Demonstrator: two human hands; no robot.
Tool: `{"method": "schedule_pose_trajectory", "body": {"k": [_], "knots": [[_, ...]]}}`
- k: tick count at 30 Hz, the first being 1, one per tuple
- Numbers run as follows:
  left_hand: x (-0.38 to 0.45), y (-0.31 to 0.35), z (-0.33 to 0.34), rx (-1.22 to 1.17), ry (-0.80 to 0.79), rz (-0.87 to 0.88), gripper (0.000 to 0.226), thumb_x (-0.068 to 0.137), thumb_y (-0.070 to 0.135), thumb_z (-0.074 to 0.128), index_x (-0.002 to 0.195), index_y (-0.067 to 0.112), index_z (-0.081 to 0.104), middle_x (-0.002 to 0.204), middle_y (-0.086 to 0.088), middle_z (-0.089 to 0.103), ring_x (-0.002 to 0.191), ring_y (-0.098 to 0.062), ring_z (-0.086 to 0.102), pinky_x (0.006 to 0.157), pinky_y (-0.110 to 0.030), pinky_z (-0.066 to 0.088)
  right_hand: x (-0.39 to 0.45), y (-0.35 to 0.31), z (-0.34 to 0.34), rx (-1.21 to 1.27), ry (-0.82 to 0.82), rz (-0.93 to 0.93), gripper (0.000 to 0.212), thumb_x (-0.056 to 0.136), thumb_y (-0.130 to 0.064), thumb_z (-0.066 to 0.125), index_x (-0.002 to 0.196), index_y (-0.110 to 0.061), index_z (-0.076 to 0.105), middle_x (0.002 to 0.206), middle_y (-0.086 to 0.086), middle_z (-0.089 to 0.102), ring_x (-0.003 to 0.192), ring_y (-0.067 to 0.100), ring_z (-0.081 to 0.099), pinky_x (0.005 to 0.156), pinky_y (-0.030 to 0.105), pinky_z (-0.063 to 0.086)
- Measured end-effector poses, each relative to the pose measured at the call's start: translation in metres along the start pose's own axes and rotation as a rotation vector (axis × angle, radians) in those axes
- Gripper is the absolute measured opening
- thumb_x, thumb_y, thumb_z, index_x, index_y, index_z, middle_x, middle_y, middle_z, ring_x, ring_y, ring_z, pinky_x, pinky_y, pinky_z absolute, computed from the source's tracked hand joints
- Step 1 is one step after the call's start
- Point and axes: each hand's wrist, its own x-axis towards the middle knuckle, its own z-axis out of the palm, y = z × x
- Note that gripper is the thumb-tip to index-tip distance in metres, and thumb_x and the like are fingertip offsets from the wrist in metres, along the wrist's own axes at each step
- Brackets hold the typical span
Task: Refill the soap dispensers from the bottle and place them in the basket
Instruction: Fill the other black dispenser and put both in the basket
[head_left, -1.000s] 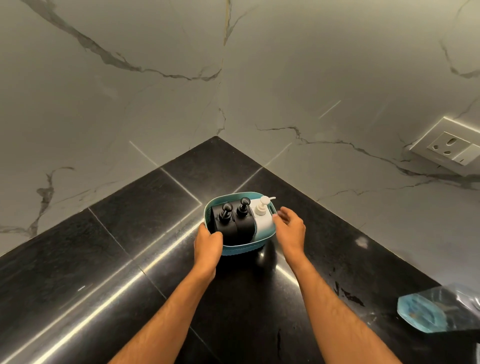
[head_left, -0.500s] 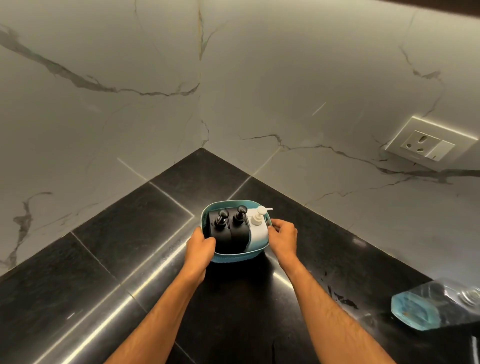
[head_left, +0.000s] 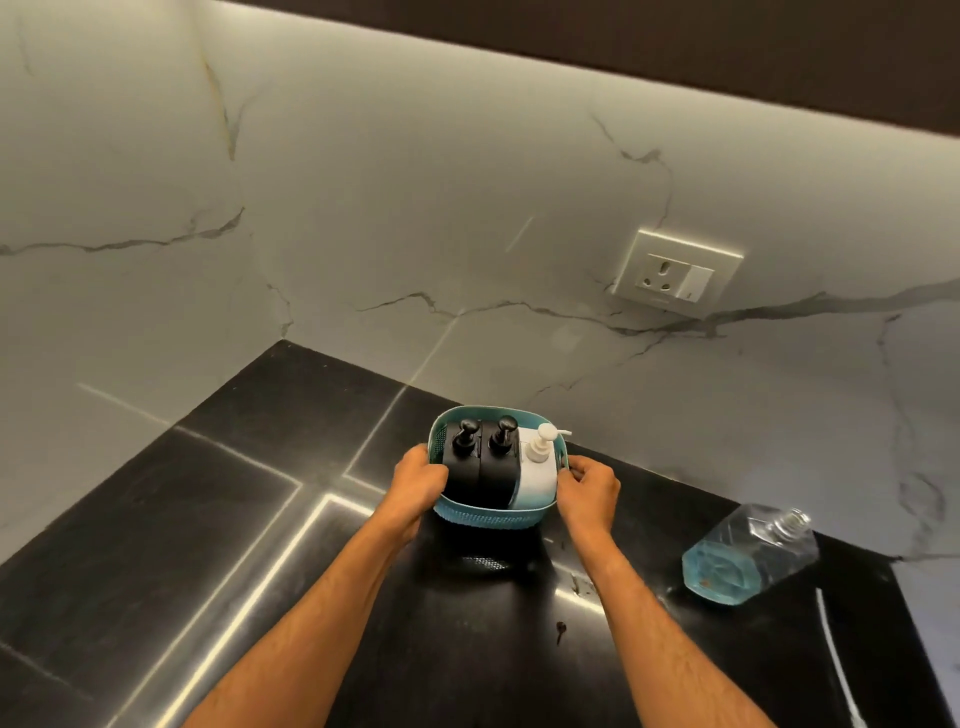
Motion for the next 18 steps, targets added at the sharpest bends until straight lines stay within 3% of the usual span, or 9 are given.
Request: {"method": "schedule_pose_trajectory", "body": {"k": [5, 9, 18], "knots": [[0.021, 0.019, 0.039, 0.073, -0.107, 0.007, 0.03, 0.08, -0.009, 0.043, 0.087, 0.012, 0.064, 0.075, -0.002, 0.061, 0.066, -0.016, 0.054, 0.051, -0.025, 0.041, 0.018, 0.008, -0.029, -0.023, 0.1, 0.062, 0.02, 0.078, 0.003, 0.053, 0.067, -0.003, 0.068, 0.057, 0.01, 0.061, 0.056, 0.016, 0.042, 0.054, 0.031, 0.036], [0.039, 0.023, 0.057, 0.11, -0.172, 0.011, 0.033, 0.08, -0.006, 0.046, 0.097, 0.011, 0.068, 0.091, -0.011, 0.073, 0.083, -0.026, 0.068, 0.063, -0.032, 0.052, 0.026, 0.011, -0.043, -0.033, 0.142, 0.075, 0.025, 0.083, 0.006, 0.053, 0.063, -0.003, 0.065, 0.052, 0.002, 0.05, 0.052, 0.015, 0.038, 0.05, 0.029, 0.031], [0.072, 0.024, 0.071, 0.154, -0.184, 0.013, 0.035, 0.083, -0.009, 0.047, 0.101, 0.01, 0.069, 0.097, -0.015, 0.074, 0.093, -0.031, 0.071, 0.07, -0.037, 0.055, 0.039, 0.016, -0.04, -0.057, 0.153, 0.093, 0.032, 0.083, 0.006, 0.052, 0.055, -0.009, 0.056, 0.051, 0.0, 0.048, 0.053, 0.016, 0.037, 0.049, 0.03, 0.028]]}}
